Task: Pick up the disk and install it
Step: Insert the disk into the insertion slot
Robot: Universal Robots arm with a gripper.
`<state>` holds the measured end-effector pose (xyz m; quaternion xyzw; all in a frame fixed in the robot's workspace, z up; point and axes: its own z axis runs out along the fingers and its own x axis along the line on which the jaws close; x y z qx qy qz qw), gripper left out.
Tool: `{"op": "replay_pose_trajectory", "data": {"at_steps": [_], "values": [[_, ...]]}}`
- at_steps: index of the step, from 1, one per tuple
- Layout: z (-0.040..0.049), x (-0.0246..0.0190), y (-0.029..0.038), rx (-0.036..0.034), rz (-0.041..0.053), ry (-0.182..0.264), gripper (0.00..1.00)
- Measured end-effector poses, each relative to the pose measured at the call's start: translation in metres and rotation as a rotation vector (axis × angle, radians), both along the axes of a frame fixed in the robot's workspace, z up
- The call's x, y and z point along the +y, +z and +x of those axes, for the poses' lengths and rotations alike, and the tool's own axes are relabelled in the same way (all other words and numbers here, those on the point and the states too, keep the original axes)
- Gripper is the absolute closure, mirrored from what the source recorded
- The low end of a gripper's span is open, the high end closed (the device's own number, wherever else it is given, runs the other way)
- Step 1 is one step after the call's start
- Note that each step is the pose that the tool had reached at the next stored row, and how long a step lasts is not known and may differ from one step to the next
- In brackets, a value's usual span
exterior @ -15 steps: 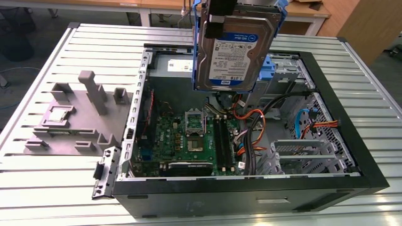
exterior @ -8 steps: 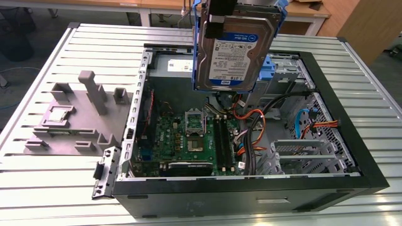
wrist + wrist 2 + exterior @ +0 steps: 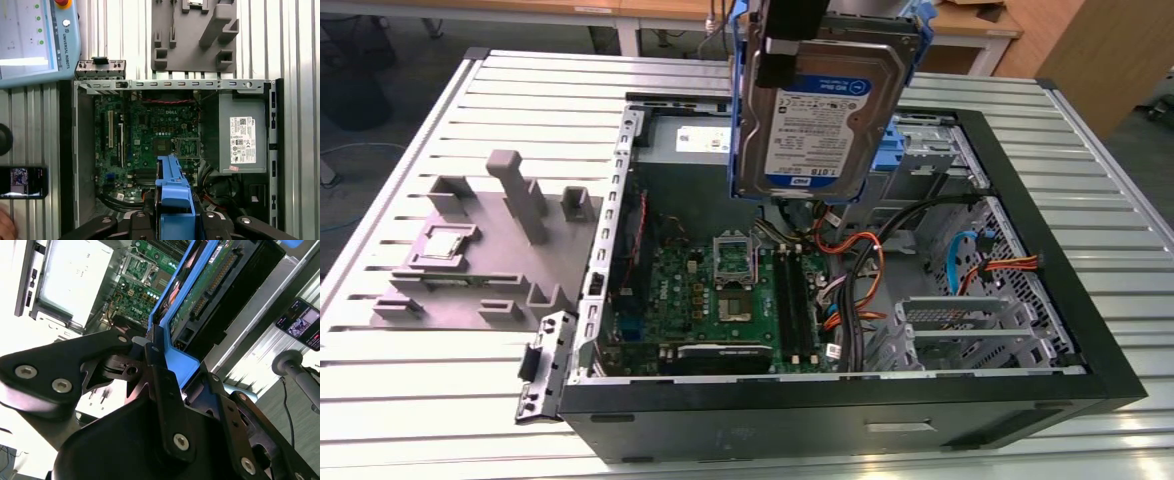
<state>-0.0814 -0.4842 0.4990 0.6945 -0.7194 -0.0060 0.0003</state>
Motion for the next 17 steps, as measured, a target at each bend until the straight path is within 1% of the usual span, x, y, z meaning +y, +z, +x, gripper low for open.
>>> {"op": "replay_pose_trajectory", "data": {"at_steps": [1, 4, 8, 10, 14, 17], "values": [[0.0000, -0.0017, -0.0002, -0.0001, 0.0002, 0.000, 0.64], [0.0014, -0.0044, -0.0008, -0.0002, 0.0002, 0.000, 0.64], [0.0104, -0.0056, -0.0013, -0.0001, 0.0003, 0.000, 0.64], [0.0130, -0.0059, -0.0014, 0.0000, 0.0000, 0.000, 0.64], [0.0135, -0.0062, -0.0017, 0.0000, -0.0001, 0.000, 0.64], [0.0136, -0.0077, -0.0022, -0.0001, 0.0002, 0.000, 0.64]]}}
